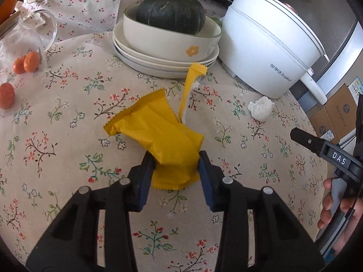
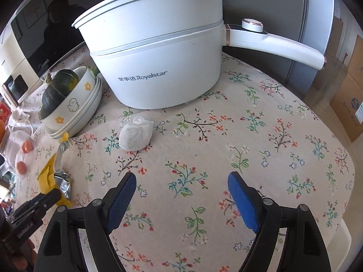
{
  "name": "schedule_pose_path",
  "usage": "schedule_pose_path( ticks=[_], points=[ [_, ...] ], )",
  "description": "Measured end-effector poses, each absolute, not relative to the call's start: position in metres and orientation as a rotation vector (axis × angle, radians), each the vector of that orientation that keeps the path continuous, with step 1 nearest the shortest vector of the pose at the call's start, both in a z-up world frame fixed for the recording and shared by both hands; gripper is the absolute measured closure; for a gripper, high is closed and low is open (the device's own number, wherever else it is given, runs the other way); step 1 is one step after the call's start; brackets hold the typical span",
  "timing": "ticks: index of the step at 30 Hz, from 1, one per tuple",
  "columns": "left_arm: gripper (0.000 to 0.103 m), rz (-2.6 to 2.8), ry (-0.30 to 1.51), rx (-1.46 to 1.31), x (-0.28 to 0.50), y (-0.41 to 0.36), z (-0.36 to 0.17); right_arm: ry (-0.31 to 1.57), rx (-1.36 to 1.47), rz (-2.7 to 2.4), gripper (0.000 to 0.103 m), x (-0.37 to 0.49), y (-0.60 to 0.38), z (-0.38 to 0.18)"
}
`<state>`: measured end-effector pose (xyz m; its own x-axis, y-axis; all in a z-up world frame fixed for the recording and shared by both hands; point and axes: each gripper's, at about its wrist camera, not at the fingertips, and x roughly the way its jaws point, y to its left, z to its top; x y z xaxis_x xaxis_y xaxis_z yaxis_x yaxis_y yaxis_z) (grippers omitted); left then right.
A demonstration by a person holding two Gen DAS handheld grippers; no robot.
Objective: Collect trash
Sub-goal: 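Grasp the yellow wrapper with the left gripper while the right grasps the white tissue ball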
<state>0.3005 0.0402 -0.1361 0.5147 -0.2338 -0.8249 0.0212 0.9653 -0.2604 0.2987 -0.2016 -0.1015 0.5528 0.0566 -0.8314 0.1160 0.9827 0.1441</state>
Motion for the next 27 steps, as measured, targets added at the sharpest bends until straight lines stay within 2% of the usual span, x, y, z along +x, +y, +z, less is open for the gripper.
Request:
schedule_pose_path(
  ticks=[5, 13, 16, 19, 20, 27],
  points=[
    [0.078, -0.185, 0.964, -0.152, 0.292, 0.041, -0.134, 0.956, 0.158, 0.025, 0.019, 0.325, -0.172, -0.109],
    [0.080, -0.176, 0.901, -0.098, 0.283, 0.058, -0.118, 0.961, 0.155, -0.004, 0.020, 0.355, -0.154, -0.131],
    [0.080, -0.172, 0.910, -0.094, 0.283, 0.064, -0.119, 0.962, 0.159, -0.004, 0.032, 0.363, -0.153, -0.137],
    [0.080, -0.163, 0.914, -0.082, 0.277, 0.067, -0.120, 0.954, 0.152, -0.004, 0.053, 0.367, -0.153, -0.141],
    [0.080, -0.160, 0.916, -0.076, 0.275, 0.068, -0.120, 0.955, 0.161, 0.027, 0.069, 0.367, -0.152, -0.142],
    [0.080, -0.150, 0.924, -0.023, 0.264, 0.064, -0.107, 0.958, 0.087, 0.071, 0.070, 0.337, -0.153, -0.127]
  ],
)
